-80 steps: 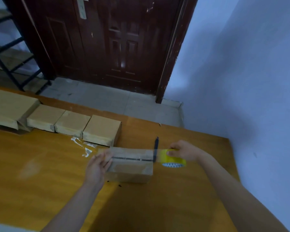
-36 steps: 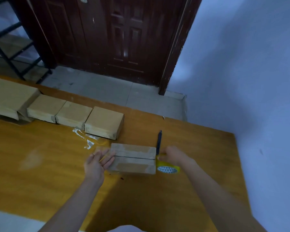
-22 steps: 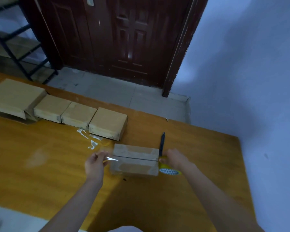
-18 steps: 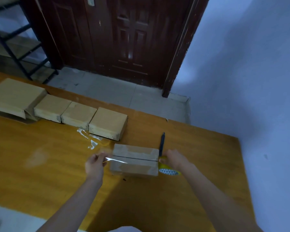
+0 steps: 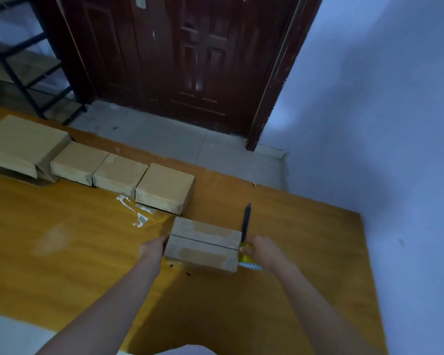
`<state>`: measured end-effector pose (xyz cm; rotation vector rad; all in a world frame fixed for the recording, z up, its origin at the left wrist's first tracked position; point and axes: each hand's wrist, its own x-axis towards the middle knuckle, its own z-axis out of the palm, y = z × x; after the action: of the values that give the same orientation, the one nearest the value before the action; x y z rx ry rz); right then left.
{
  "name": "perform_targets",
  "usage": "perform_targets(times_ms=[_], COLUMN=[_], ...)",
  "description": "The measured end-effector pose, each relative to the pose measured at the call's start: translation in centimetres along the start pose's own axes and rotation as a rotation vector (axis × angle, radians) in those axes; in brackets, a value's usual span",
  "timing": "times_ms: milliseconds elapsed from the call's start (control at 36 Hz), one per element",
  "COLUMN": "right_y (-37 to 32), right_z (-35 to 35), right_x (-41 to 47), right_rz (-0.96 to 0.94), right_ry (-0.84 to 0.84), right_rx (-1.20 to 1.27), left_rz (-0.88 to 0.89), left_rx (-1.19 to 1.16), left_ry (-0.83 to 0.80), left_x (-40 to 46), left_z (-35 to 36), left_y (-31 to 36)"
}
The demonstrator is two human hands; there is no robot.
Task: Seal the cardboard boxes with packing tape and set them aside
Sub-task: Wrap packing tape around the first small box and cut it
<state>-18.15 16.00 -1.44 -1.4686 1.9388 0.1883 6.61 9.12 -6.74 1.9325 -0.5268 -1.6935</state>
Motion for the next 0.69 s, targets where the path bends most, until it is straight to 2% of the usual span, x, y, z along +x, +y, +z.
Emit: perform_targets(times_ms=[167,278,389,472,528,556,611,694], right_y=[-0.2,-0.4,-0.7,-1.1,-1.1,-1.0,-0.8,-0.2], right_z=[2.8,4.3,5.0,5.0,4.8,4.7,4.6,4.7], right_x=[-1.7,-2.4,-2.4,-2.6,-2.7,-2.7,-2.8,-3.2], right_rz=[0.026,0.028,-0.006,-0.036,-0.059,-0.07,-0.107,-0.168], right_ry=[0.059,0.065,0.068,0.062,0.005,-0.042,-0.113,-0.149], right_rx=[0.055,0.223,0.354,0.444,0.491,0.512,0.559,0.627], left_rz=[-0.029,0.016,0.143,0.373,0.65,0.805,1.02,1.17], left_rx=[0.061,0.104,0.047,0.089,0.205,0.308,0.533,0.909], left_ry=[-0.024,-0.02,0.183,0.382,0.427,0.394,0.222,-0.024], left_x=[1.0,2.1,2.7,0.7,-1.2,-2.1,-4.0,-6.0], left_z=[0.3,-0.3,-1.7,-2.6,-2.8,-2.6,-1.4,1.5], left_y=[0.8,1.7,1.9,1.8,1.4,0.8,-0.7,-2.7])
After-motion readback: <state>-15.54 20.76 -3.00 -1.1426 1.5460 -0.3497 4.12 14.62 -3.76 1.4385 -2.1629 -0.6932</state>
